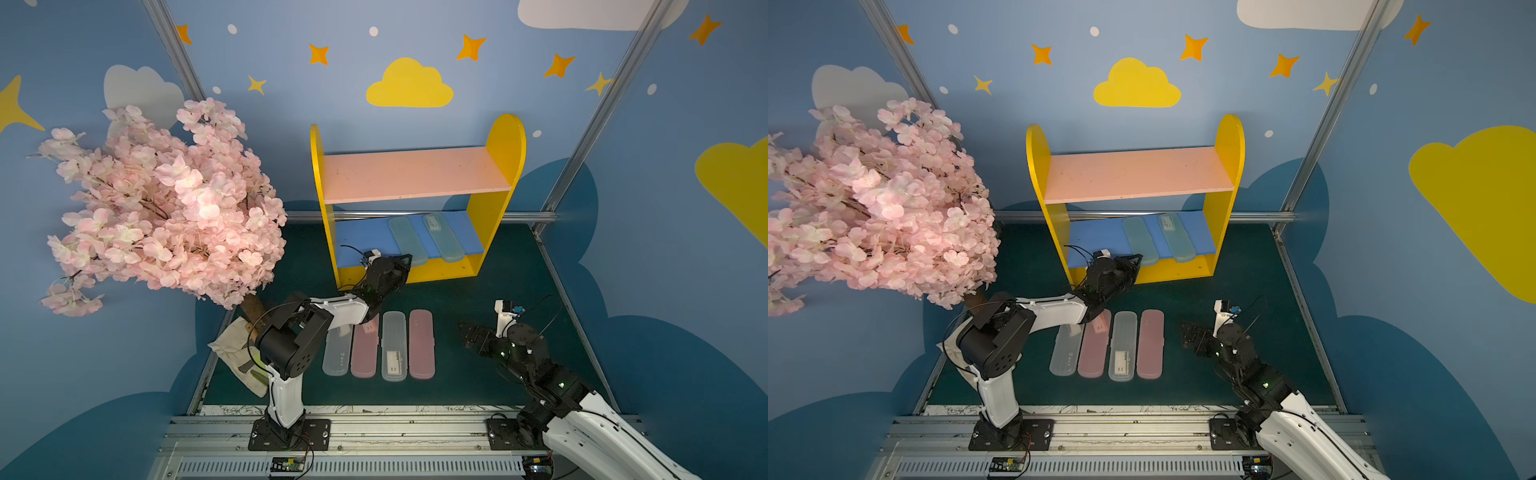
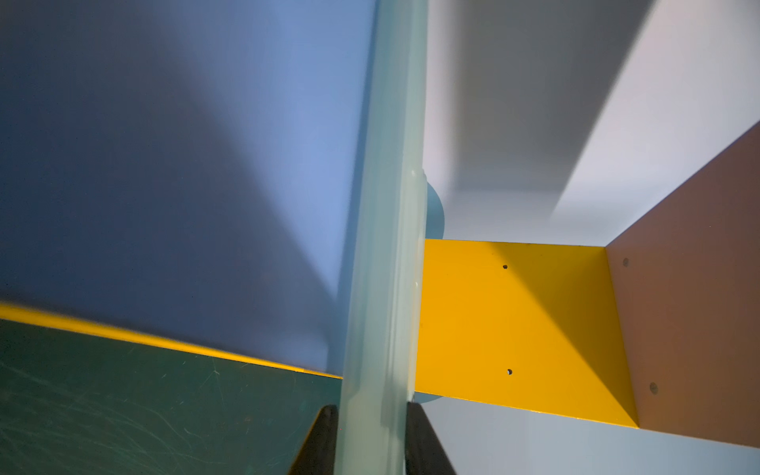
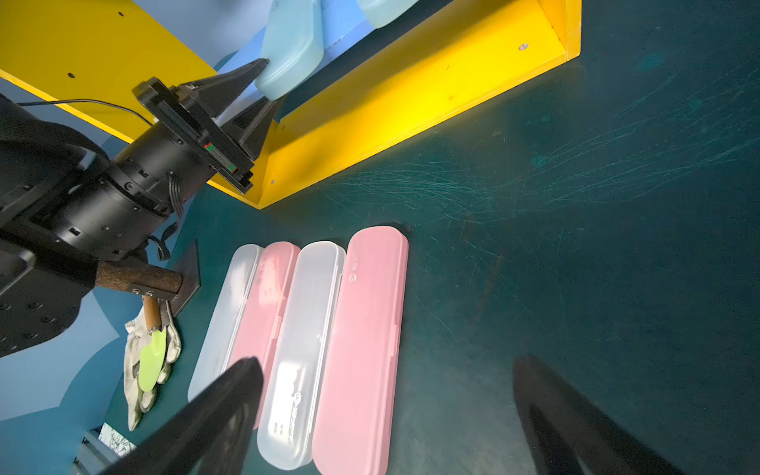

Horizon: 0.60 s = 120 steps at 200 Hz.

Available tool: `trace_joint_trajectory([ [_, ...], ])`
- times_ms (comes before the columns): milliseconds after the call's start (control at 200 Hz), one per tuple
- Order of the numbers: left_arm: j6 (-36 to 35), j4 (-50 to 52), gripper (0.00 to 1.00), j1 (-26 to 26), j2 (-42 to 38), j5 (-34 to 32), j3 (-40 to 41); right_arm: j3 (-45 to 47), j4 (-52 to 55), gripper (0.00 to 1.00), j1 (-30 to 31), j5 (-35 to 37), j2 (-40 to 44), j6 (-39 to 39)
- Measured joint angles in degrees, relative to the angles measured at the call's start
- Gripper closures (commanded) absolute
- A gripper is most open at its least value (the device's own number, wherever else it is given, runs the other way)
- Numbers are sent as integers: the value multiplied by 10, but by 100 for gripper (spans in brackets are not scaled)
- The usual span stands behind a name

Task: Remove the pencil cases from the shelf
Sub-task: Pick up the pencil case from the shelf.

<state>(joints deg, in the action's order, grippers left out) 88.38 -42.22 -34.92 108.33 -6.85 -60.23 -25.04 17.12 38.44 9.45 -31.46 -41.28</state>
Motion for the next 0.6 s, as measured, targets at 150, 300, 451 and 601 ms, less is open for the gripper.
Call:
trace_joint_trajectory([
  [150,-3,-15,91,0,0,9,0,0,5,1,0,0,1,0],
  [300,-13,-15,96,0,-7,25,1,-1,8,1,0,0,2,1],
  [451,-33,-6,97,-5,-57,52,28,-16,21,1,0,-2,3,4],
  [601,-59,0,97,-19,-148,75,80,-36,25,1,0,-16,6,5],
])
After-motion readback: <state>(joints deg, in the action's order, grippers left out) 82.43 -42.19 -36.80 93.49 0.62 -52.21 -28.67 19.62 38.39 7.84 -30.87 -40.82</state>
